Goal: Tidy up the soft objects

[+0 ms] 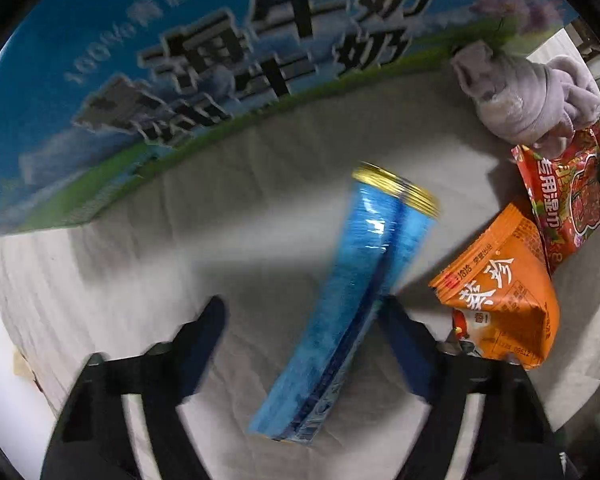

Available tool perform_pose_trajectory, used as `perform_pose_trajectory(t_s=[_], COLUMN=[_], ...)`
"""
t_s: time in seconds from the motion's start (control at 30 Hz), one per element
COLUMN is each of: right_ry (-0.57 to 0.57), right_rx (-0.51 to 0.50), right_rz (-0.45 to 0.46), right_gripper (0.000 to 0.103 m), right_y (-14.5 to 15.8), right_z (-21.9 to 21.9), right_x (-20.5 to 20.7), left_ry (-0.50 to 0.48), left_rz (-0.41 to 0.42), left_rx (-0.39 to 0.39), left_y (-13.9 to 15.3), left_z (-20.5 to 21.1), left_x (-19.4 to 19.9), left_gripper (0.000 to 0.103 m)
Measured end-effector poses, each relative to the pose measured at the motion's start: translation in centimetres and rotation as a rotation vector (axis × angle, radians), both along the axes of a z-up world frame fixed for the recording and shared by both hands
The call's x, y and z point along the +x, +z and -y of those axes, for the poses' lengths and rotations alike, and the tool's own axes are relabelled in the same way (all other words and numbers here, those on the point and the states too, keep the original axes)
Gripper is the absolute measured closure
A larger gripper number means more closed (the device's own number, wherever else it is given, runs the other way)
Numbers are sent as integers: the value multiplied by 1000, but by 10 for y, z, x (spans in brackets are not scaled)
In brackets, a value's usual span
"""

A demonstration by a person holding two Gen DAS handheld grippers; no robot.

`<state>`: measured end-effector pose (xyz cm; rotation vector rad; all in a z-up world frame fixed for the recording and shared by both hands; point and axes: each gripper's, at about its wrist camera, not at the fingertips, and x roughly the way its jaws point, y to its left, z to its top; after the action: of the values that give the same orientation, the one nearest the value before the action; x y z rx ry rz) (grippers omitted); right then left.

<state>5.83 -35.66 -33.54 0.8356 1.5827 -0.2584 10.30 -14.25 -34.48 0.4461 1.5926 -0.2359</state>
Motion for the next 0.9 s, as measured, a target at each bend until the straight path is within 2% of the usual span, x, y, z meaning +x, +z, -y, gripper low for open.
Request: perform_pose_trajectory(t_s=[0.03,0.13,0.23,0.27,0.3,0.37,0.53,0.6,0.63,0.7,0.8,0.9], right_ry=[-47,-134,-148,-131,-113,-15,430,540,558,547,399,291], right_rx=[27,61,16,3,5,-22,-188,-259,-281,-297,-250,-215], right_rz=[-5,5,-21,-45,-47,-70,-157,-142,-132,-116,-102,-94], right_gripper=[1,2,14,24,25,32,34,34,33,32,31,32], right_y=[-5,-14,-22,-24,-25,-24,-20,-16,-15,-13,-17,-20], right_z=[-2,-9,-20,-24,-27,-35,-68,-80,-84,-88,-80,-72], right_x=[0,4,10,11,11,14,16,16,16,15,4,-5], left_ry=[18,133,279,315,349,414,483,479,467,415,363,374], left_rz=[-6,-37,-89,-100,-113,-143,-180,-191,-193,-177,-130,-117], left_rx=[-15,-31,-80,-94,-104,-141,-203,-192,-179,-139,-100,-113], left_y=[1,2,0,-1,-2,-3,-4,-5,-6,-3,1,5], left_z=[-1,-15,-39,-46,-53,-67,-84,-86,-82,-75,-65,-59], left_x=[0,0,-4,-6,-9,-15,-26,-25,-23,-10,-5,-8], left_gripper=[51,68,68,68,68,68,68,67,67,67,68,78])
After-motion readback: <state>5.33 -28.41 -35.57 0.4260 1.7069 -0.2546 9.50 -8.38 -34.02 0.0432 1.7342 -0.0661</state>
